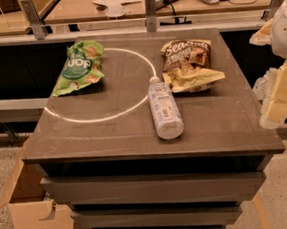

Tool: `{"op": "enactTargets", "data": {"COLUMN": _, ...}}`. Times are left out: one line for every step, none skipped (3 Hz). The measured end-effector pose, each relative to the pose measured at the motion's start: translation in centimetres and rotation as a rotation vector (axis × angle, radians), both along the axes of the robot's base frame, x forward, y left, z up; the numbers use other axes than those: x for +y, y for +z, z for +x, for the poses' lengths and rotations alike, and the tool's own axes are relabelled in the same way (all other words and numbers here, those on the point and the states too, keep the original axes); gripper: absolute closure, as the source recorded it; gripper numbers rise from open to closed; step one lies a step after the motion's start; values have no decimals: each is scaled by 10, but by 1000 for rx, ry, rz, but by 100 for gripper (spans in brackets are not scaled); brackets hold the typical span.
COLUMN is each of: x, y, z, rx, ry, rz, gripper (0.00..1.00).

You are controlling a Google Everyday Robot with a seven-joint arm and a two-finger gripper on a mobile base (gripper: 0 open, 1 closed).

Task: Move blue plastic bottle near green rice chip bag

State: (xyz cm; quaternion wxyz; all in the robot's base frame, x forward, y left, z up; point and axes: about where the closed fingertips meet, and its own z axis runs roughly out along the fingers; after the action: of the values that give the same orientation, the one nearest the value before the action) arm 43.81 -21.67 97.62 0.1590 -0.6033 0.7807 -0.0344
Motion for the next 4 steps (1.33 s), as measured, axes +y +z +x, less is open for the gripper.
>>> {"op": "enactTargets", "data": {"x": 1, "y": 1, "z": 1, "rx": -5, "ry": -6, "rz": 16, "gripper": 0}}
{"op": "enactTargets", "data": {"x": 4, "y": 2, "z": 2, "rx": -19, "ry": -25, "rz": 65, "gripper": 0}}
{"op": "enactTargets", "data": {"x": 12, "y": 4, "z": 18, "rx": -20, "ry": -205, "rz": 261, "gripper": 0}}
{"op": "enactTargets", "data": {"x": 20, "y": 5, "z": 32, "rx": 4, "ry": -357, "rz": 346, "gripper": 0}}
